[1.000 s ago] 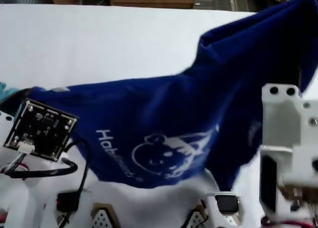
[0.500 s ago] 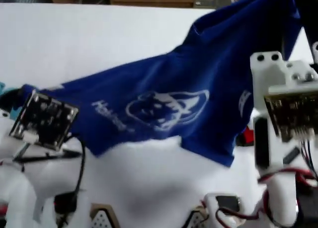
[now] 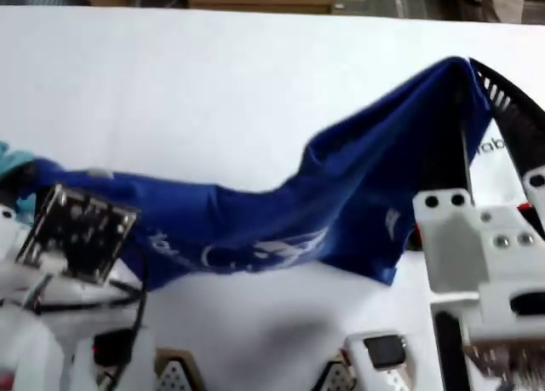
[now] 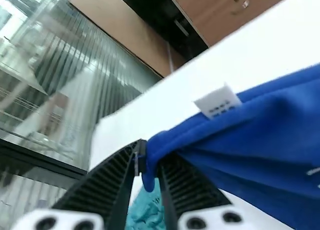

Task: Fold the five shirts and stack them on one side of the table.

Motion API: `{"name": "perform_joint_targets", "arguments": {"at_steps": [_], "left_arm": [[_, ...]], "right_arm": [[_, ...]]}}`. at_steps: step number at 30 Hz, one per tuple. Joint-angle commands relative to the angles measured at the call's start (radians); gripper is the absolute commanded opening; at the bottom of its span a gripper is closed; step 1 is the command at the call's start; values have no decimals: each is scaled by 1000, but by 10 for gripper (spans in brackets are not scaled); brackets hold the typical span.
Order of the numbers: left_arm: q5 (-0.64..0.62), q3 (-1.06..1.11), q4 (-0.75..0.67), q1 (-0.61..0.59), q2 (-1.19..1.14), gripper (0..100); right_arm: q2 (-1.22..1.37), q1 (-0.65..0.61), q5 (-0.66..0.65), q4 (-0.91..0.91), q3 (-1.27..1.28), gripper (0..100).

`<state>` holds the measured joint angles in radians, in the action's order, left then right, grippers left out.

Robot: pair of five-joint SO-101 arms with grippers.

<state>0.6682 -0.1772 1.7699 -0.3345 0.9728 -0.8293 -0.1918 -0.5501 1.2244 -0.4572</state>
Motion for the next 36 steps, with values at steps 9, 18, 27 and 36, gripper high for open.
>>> {"name": "perform_joint_targets", "arguments": {"at_steps": [9,18,27,36], "left_arm": [[5,47,-69,-48,0,22],[-3,-116,3,-91,-6,22],[-20,22,8,-91,0,22],[-25,33,11,-95,2,22]], "right_arm": [[139,-12,5,-41,-44,20],[105,-2,-9,-119,-195,20],[105,-12,-123,-231,-190,20],[105,-13,-43,-209,-189,20]]}}
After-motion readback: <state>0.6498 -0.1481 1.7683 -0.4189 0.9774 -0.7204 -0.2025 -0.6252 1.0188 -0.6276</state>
